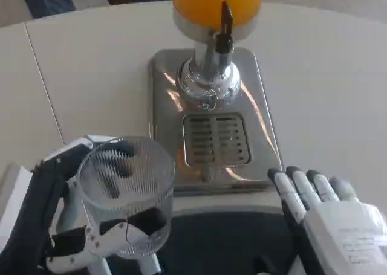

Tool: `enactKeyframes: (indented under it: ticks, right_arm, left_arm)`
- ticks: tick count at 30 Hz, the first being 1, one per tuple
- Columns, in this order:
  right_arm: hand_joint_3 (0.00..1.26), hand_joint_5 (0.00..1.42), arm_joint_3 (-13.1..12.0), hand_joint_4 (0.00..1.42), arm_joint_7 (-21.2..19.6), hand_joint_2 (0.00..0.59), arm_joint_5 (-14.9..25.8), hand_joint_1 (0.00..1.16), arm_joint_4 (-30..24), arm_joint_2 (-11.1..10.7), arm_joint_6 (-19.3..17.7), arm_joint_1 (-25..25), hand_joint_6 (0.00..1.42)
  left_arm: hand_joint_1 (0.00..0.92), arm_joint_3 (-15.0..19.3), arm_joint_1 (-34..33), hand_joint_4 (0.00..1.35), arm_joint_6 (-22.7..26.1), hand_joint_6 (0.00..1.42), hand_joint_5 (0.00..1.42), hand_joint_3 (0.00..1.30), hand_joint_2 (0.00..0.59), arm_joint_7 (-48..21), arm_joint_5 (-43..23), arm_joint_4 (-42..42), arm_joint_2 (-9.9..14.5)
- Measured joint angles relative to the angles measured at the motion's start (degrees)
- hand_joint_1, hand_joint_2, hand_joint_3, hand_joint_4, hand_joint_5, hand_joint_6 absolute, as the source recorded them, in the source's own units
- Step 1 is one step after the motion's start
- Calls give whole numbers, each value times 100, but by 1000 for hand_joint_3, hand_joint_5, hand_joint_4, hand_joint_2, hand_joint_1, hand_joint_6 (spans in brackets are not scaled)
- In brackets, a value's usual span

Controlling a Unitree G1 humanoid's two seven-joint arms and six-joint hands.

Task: Grasp the cup under the faucet to collect the drink, then remove the cup.

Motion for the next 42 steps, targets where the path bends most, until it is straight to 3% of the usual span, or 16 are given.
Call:
enactKeyframes:
  ticks: [28,34,42]
  right_arm:
    - [33,0,-12,0,1,404,128,552,124,-11,177,-292,0]
    - [34,0,-11,0,71,404,115,552,109,-10,188,-239,0]
    - [34,0,5,0,450,404,112,552,-211,-2,152,-92,0]
  left_arm:
    - [564,-30,-113,1155,91,1424,1405,943,37,0,-4,13,31]
    - [564,-209,-348,1155,250,1424,1405,943,35,20,222,93,-75]
    - [564,-832,-1168,1155,426,1424,1405,943,35,442,913,825,-431]
